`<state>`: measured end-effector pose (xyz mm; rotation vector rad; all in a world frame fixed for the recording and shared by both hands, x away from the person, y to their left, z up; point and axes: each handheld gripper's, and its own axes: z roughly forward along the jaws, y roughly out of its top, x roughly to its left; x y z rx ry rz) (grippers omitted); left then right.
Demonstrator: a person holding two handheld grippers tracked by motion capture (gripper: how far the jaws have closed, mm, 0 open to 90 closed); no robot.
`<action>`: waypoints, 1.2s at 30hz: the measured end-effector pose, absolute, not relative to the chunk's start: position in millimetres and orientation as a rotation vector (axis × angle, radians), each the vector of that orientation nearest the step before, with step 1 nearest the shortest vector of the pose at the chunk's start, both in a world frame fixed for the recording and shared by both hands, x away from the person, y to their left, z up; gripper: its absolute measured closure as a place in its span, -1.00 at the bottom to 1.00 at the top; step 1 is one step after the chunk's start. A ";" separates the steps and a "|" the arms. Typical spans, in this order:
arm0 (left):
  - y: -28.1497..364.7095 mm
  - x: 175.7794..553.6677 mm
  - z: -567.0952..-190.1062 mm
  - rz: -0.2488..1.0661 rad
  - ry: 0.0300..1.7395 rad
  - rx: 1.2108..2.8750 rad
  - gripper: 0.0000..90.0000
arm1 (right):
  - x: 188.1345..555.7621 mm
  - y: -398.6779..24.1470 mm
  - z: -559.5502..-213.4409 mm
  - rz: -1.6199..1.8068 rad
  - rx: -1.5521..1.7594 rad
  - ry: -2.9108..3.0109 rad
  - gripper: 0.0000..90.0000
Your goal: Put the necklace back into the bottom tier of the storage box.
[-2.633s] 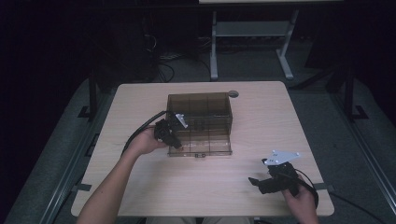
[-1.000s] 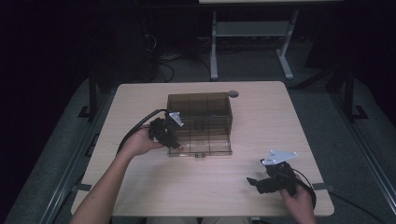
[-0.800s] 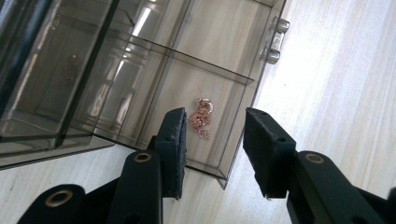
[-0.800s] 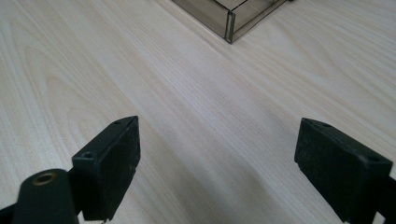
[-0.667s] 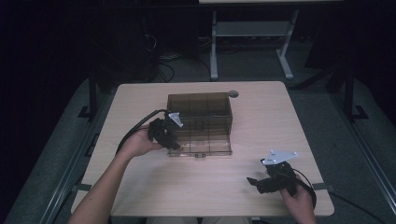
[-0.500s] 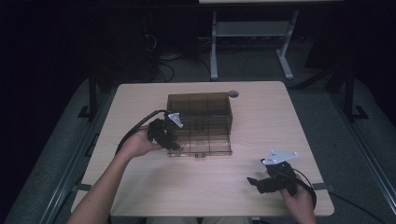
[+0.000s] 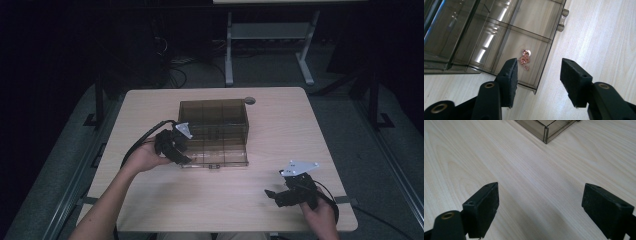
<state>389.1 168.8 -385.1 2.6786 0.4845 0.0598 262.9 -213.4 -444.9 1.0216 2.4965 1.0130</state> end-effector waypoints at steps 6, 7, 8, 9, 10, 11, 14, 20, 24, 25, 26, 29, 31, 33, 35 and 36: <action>170.1 383.4 -382.7 0.078 0.468 2.672 0.00 | 263.5 -214.0 -444.9 1.011 1.011 2.496 -0.69; 170.1 382.2 -382.6 0.078 0.464 2.671 0.00 | 263.5 -213.9 -444.9 1.011 1.012 2.496 -0.69; 170.2 381.0 -382.9 0.079 0.461 2.670 -0.01 | 263.3 -213.7 -444.9 1.011 1.016 2.496 -0.69; 170.3 379.8 -383.2 0.080 0.456 2.672 -0.01 | 263.1 -213.3 -444.8 1.010 1.021 2.496 -0.69; 170.4 378.4 -383.5 0.082 0.455 2.671 -0.01 | 263.0 -213.0 -444.8 1.009 1.022 2.497 -0.69; 170.6 377.1 -383.6 0.085 0.452 2.671 -0.02 | 263.0 -213.0 -444.9 1.008 1.021 2.497 -0.69; 171.7 374.3 -383.6 0.089 0.446 2.669 -0.03 | 262.9 -213.1 -444.9 1.008 1.023 2.497 -0.69; 174.9 370.4 -385.1 0.087 0.455 2.671 -0.11 | 263.6 -213.6 -445.0 1.005 1.013 2.498 -0.69; 178.1 366.8 -386.2 0.086 0.465 2.658 -0.13 | 264.0 -213.5 -445.8 1.003 1.013 2.501 -0.69; 178.1 366.8 -386.2 0.086 0.465 2.658 -0.14 | 264.0 -213.5 -445.8 1.003 1.013 2.501 -0.69; 179.1 366.3 -386.8 0.087 0.465 2.657 -0.14 | 264.0 -213.5 -445.9 1.002 1.014 2.500 -0.69; 181.2 364.3 -388.1 0.086 0.476 2.648 -0.15 | 264.2 -213.8 -446.0 1.005 1.013 2.499 -0.69; 182.6 362.5 -389.1 0.089 0.479 2.645 -0.16 | 264.1 -213.9 -446.0 1.006 1.015 2.498 -0.69; 183.3 360.0 -390.3 0.088 0.480 2.648 -0.17 | 264.1 -214.1 -446.0 1.006 1.014 2.498 -0.69; 184.2 357.9 -390.7 0.093 0.472 2.657 -0.17 | 264.1 -214.2 -446.1 1.005 1.015 2.498 -0.69; 184.4 356.6 -391.0 0.095 0.475 2.651 -0.17 | 264.1 -214.4 -446.1 1.006 1.014 2.498 -0.69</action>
